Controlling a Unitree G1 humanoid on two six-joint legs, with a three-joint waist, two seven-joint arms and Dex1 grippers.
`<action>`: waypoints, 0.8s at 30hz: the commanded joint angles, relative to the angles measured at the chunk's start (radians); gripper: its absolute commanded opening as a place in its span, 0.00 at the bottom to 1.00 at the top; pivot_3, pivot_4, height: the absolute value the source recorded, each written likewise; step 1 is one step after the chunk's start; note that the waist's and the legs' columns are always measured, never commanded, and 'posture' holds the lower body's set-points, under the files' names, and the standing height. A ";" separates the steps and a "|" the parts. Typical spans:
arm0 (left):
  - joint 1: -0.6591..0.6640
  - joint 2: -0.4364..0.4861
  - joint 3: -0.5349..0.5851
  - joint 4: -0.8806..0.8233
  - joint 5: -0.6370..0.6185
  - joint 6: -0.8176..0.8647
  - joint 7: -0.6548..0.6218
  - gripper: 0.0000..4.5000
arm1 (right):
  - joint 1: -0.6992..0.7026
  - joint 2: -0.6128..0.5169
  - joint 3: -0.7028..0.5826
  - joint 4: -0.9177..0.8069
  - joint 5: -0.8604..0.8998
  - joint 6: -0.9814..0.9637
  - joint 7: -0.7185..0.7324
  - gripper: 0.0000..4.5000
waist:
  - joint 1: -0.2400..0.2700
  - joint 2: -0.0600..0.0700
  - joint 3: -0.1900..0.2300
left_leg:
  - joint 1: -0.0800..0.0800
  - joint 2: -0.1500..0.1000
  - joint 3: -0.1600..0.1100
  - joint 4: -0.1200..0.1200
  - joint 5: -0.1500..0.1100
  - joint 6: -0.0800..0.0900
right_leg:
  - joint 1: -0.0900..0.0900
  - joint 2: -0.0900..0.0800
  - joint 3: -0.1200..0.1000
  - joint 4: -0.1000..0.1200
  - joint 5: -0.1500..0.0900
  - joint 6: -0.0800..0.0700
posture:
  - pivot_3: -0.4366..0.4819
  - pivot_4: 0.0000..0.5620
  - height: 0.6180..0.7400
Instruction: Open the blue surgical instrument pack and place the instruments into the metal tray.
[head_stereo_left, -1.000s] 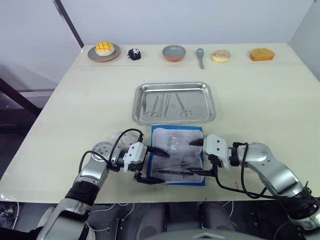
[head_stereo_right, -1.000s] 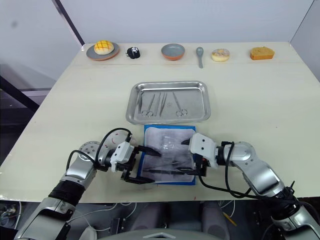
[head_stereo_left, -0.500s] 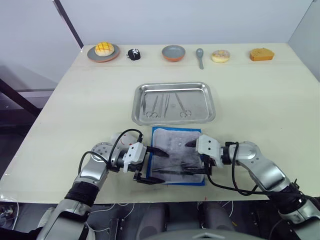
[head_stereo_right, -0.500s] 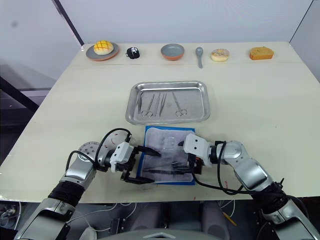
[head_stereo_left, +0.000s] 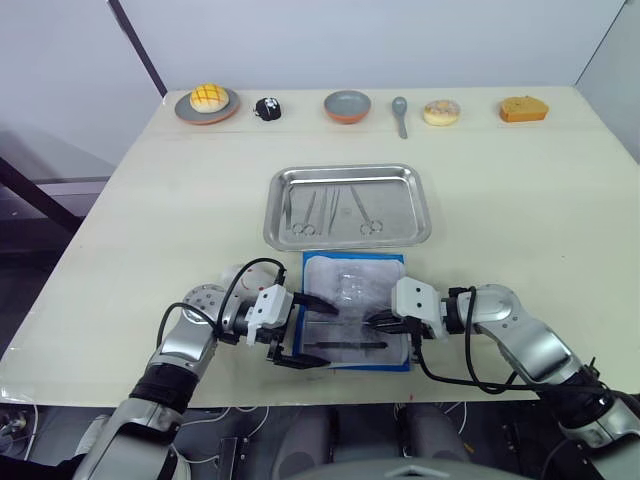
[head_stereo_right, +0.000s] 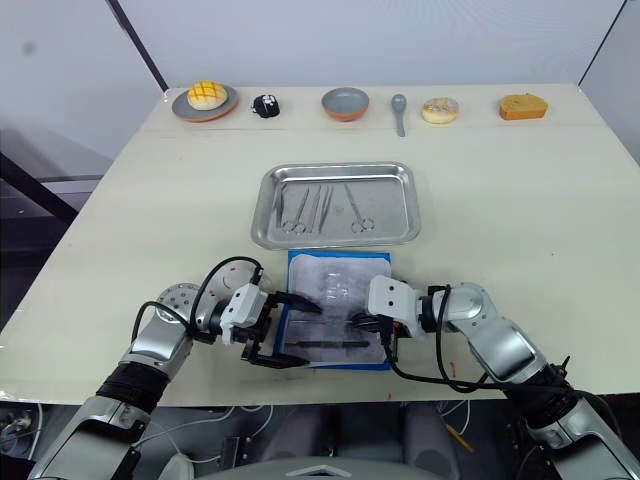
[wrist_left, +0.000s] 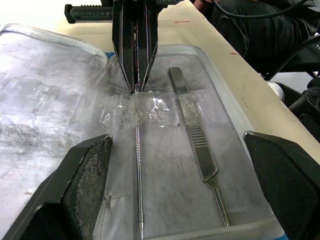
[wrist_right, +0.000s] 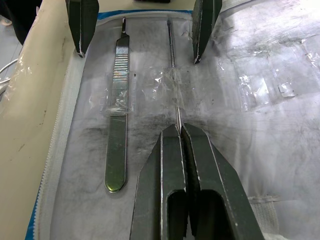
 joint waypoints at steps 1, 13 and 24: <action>0.028 0.014 -0.026 0.047 0.053 0.020 -0.006 1.00 | -0.002 -0.023 -0.001 -0.010 -0.004 -0.009 0.025 0.01 | 0.000 0.000 0.000 | 0.000 0.000 0.000 0.000 0.000 0.000 | 0.000 0.000 0.000 0.000 0.000 0.000 | 0.48 0.27 0.94; 0.026 0.009 -0.028 0.046 0.053 0.023 -0.002 1.00 | -0.043 -0.073 -0.009 -0.063 -0.008 0.010 0.071 0.01 | 0.000 0.000 0.000 | 0.000 0.000 0.000 0.000 0.000 0.000 | 0.000 0.000 0.000 0.000 0.000 0.000 | 0.48 0.27 0.94; 0.028 0.003 -0.031 0.048 0.055 0.021 0.002 1.00 | -0.101 -0.145 -0.020 -0.178 -0.004 0.102 0.103 0.01 | 0.001 0.000 0.000 | 0.000 0.000 0.000 0.000 0.000 0.000 | 0.000 0.000 0.000 0.000 0.000 0.000 | 0.48 0.27 0.94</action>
